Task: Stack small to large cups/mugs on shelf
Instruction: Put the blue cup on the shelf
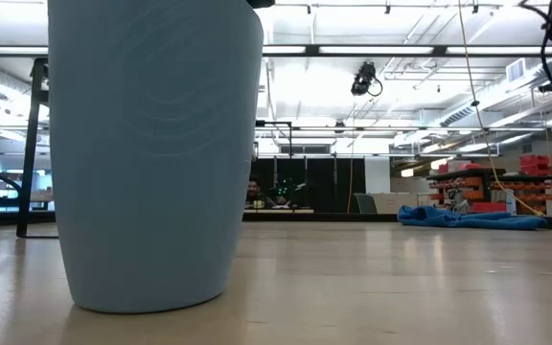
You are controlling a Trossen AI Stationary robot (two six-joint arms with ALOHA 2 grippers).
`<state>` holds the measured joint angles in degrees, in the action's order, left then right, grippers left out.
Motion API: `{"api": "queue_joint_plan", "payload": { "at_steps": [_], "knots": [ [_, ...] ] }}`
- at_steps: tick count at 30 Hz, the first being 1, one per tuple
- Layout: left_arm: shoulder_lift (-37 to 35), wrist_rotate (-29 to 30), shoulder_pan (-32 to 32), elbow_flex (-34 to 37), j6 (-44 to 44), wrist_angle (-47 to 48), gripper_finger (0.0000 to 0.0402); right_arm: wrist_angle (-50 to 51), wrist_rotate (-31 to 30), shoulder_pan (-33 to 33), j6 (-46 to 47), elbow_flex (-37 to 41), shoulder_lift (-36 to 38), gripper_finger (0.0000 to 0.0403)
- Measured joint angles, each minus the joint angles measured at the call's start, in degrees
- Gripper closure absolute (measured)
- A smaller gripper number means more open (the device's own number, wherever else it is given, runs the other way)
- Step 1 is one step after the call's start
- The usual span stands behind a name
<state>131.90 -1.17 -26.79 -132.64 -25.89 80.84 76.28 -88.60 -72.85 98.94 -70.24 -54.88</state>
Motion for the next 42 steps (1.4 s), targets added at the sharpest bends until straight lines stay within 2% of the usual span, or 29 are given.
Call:
{"api": "queue_joint_plan", "payload": {
  "at_steps": [4,11,18,21,26,35,42],
  "knots": [
    [0.00,-0.01,0.05,0.01,1.33,0.00,0.0343,-0.03,0.14,-1.53,-1.67,-0.07,1.56,0.0328],
    [0.00,0.00,1.04,0.00,2.17,-0.02,0.0340,-2.42,-1.37,-9.02,-2.78,-0.04,0.62,0.0328],
    [0.00,-0.09,1.88,0.00,2.56,-0.02,0.0342,-20.38,-0.46,-12.91,-22.02,-1.48,-0.98,0.0328],
    [0.00,-0.03,1.88,0.01,2.58,-0.01,0.0346,-22.24,1.68,-12.55,-26.96,-1.73,-1.13,0.0328],
    [0.00,-0.05,1.85,0.00,2.60,0.03,0.0348,-20.38,3.06,-9.41,-25.28,0.83,-1.60,0.0328],
    [0.00,-0.04,1.16,0.00,2.26,0.13,0.0341,-20.58,0.64,-4.05,-10.64,16.01,-3.57,0.0328],
    [0.00,-0.02,0.56,0.02,0.98,0.17,0.0348,-20.70,4.19,1.29,-10.28,20.93,-3.51,0.0328]
  ]
}}
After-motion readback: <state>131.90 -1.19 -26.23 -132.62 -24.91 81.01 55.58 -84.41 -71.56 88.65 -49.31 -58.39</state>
